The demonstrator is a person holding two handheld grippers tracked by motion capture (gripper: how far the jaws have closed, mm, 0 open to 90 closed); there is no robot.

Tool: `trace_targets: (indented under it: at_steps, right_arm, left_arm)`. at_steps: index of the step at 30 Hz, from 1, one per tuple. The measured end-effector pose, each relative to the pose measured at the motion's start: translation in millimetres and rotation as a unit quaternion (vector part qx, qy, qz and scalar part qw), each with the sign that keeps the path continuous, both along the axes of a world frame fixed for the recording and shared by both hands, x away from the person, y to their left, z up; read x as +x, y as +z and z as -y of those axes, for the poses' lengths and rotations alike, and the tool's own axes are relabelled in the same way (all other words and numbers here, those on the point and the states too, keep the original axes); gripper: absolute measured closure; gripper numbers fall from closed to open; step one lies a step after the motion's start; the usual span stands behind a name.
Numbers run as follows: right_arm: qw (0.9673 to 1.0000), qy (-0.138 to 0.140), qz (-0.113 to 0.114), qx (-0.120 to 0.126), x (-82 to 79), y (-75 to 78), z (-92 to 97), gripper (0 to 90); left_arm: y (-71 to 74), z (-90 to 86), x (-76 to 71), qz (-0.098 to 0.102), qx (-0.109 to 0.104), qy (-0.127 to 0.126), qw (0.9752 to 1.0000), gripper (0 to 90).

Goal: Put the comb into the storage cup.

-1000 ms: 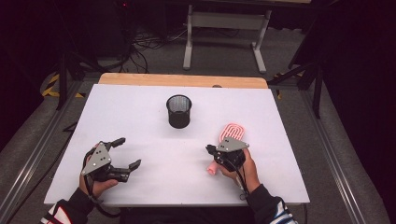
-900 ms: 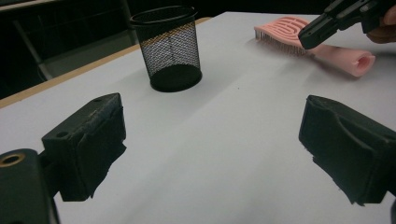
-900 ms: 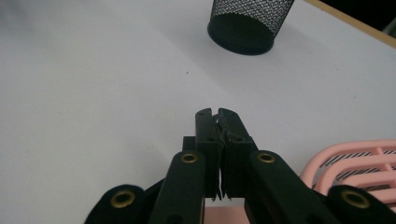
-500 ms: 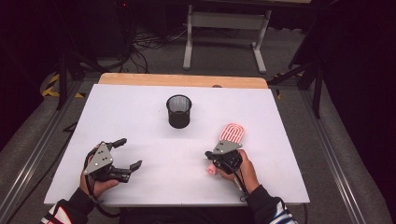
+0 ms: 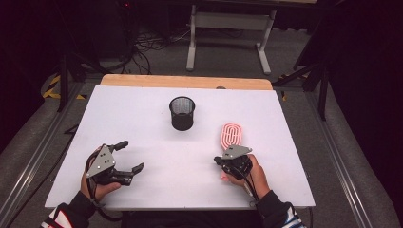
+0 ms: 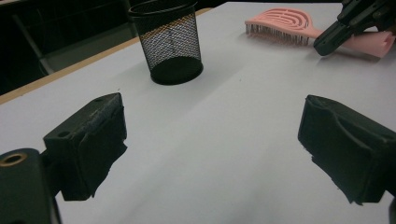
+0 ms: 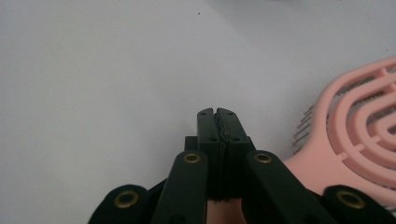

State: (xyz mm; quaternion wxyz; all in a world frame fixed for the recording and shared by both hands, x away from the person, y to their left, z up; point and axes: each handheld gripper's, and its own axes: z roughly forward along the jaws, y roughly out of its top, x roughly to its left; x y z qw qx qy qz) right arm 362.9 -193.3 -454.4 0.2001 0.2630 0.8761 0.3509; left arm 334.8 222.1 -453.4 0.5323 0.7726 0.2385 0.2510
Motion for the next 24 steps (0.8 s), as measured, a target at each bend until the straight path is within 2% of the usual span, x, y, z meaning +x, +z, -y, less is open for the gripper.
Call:
trace_targets:
  at_steps: [8,24]
  right_arm:
    - [0.9999,-0.008,0.002,-0.006,-3.6,0.9,13.4,89.5]
    - [0.9996,-0.021,-0.001,-0.017,-4.6,5.5,28.3,88.2]
  left_arm:
    - [-0.3,0.0,0.4,-0.001,-0.001,-0.001,1.0000,8.9]
    - [-0.5,-0.5,0.8,-0.002,0.000,0.000,1.0000,8.9]
